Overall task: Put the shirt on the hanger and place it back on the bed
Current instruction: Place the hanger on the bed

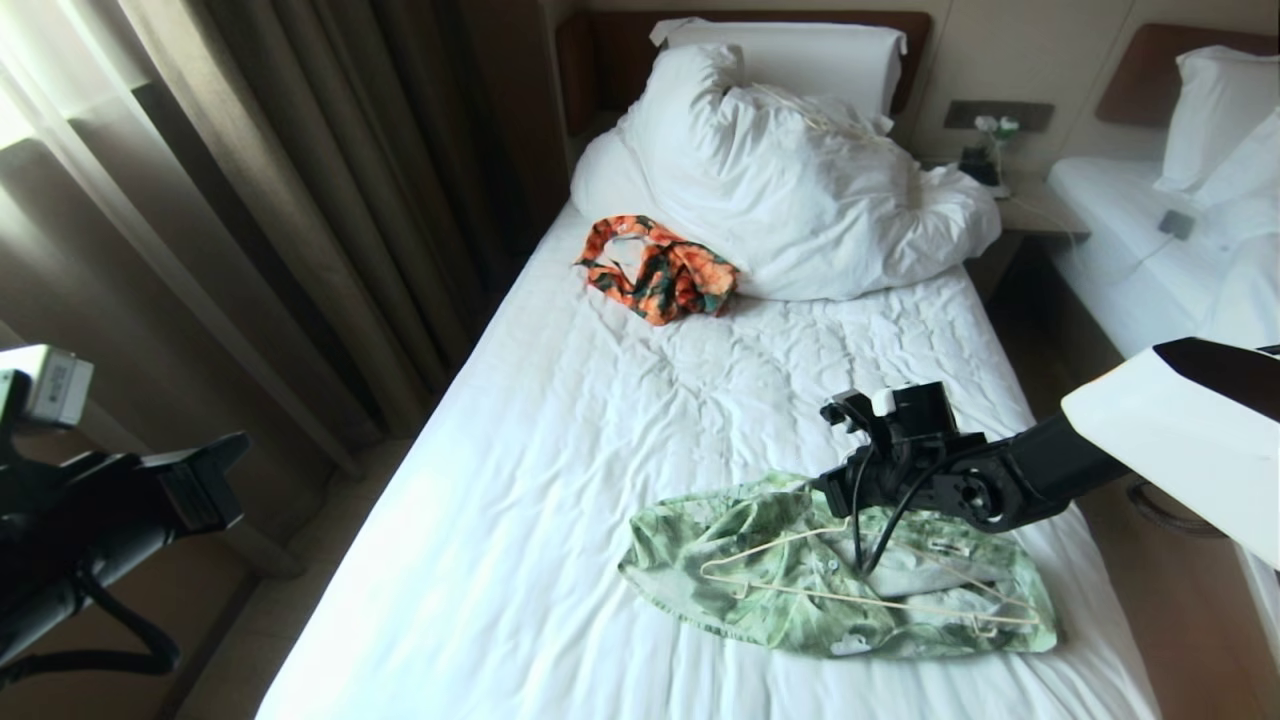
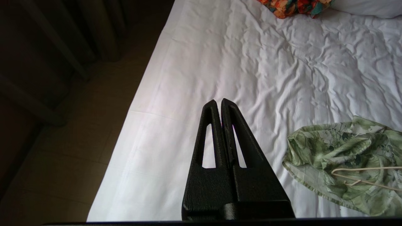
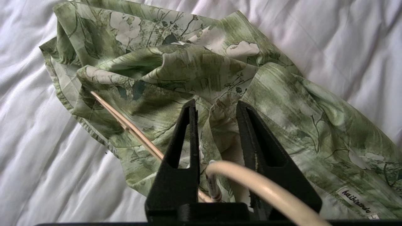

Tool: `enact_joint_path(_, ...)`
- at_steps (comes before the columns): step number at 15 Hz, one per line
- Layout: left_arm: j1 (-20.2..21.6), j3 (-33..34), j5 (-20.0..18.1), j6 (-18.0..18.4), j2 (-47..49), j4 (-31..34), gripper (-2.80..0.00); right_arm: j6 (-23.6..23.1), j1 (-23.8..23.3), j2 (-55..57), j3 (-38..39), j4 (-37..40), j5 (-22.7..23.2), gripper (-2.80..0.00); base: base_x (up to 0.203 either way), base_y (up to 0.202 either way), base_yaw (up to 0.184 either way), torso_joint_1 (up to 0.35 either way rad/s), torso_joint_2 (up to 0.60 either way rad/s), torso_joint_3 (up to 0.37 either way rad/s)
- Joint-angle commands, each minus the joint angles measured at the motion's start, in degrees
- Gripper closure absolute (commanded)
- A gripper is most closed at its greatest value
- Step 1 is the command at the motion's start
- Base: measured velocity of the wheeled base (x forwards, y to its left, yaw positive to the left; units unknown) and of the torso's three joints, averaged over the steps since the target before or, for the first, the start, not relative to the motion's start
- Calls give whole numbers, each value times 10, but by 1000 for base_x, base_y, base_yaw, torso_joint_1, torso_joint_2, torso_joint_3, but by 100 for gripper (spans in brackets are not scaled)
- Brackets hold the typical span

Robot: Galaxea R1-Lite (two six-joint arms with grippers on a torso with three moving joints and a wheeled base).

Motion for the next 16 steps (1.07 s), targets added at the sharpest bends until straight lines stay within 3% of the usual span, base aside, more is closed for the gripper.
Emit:
enact_joint_path(1,0,0,1,0,-2,-2,0,-3,-3,7,5,0,-1,-280,0,0,0,0,0,0)
enact_joint_path(9,1,22,1,2,-40,-1,0,-36,-26,-81,97,35,-17,-280,0,0,0,0,0,0)
enact_joint_path(12,1,26,1,2,-42,-1,0,-36,-38,-127,73,123,-15,-280,0,0,0,0,0,0)
enact_joint_path(16,0,26,0,2,-41,-1,0,-35,-40,-157,5,320,-11,-280,0,0,0,0,0,0)
